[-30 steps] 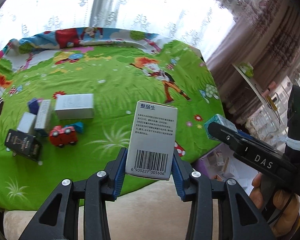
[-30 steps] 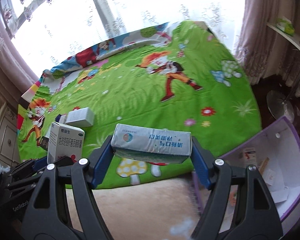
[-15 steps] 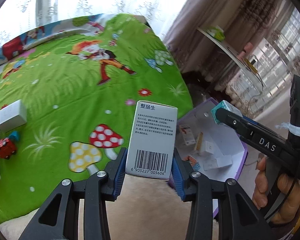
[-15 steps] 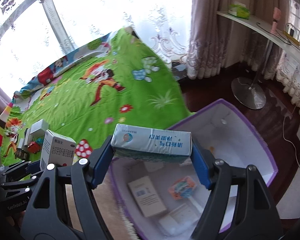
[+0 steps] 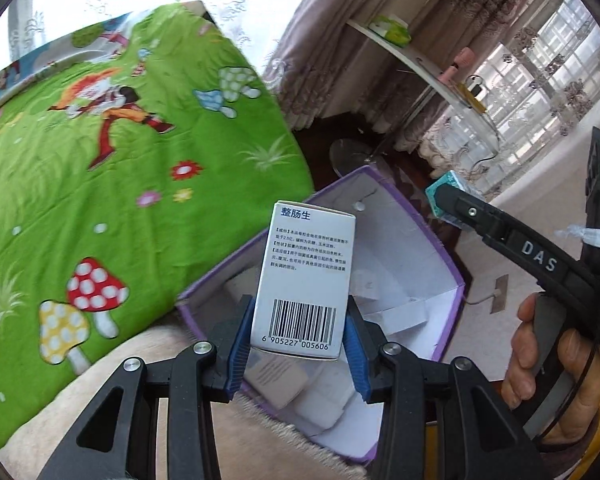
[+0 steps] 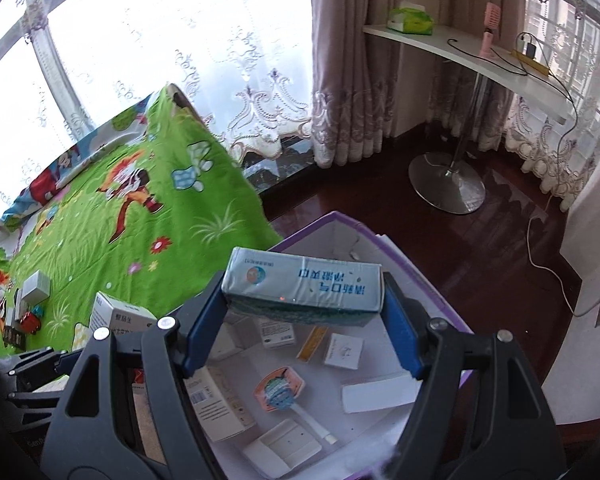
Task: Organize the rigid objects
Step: 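Open both grippers over the purple-rimmed box to drop both boxes, then move both grippers back to the remaining items on the bed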
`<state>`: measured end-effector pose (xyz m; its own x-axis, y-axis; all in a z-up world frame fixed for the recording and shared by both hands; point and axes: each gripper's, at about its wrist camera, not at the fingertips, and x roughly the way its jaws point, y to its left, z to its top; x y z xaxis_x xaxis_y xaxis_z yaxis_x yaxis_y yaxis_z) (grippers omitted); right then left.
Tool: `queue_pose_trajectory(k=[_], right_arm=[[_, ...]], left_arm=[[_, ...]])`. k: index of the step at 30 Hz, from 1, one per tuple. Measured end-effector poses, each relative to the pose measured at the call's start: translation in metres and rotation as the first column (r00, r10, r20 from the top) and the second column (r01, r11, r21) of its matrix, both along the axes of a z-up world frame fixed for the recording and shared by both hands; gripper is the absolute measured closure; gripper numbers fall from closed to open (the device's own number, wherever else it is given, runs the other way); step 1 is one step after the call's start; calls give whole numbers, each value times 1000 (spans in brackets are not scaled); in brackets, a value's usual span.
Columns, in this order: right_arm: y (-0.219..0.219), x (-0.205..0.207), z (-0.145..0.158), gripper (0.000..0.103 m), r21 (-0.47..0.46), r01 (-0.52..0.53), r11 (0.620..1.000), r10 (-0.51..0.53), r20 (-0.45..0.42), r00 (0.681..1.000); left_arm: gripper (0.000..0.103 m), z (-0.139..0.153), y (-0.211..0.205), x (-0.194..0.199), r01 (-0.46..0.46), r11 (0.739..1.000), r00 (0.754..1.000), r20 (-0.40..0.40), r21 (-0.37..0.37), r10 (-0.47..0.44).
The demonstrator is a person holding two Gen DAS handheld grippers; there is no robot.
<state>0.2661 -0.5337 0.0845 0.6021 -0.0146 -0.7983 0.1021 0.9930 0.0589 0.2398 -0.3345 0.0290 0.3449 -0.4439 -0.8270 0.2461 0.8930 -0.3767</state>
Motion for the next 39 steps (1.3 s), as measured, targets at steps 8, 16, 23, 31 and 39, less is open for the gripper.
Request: queue_pose_trajectory(k=[8, 16, 23, 31, 39], right_arm=[[-13, 4, 6, 27, -1, 27, 1000, -27, 15, 1000], [-11, 10, 5, 25, 0, 21, 1000, -21, 11, 1000], [-10, 9, 4, 18, 0, 23, 1000, -23, 4, 1000], [1, 5, 11, 18, 2, 2, 1000, -2, 8, 1000], [36, 2, 17, 17, 9, -77, 997, 77, 10, 997]], left_arm=[[48, -5, -12, 6, 27, 997, 999, -45, -75, -31], [48, -4, 7, 6, -34, 995, 998, -53, -95, 29], [48, -1, 18, 3, -47, 993, 998, -50, -105, 42], [48, 6, 41, -2, -93, 990, 996, -25, -110, 91], [48, 14, 78, -4, -174, 977, 985, -11, -124, 174]])
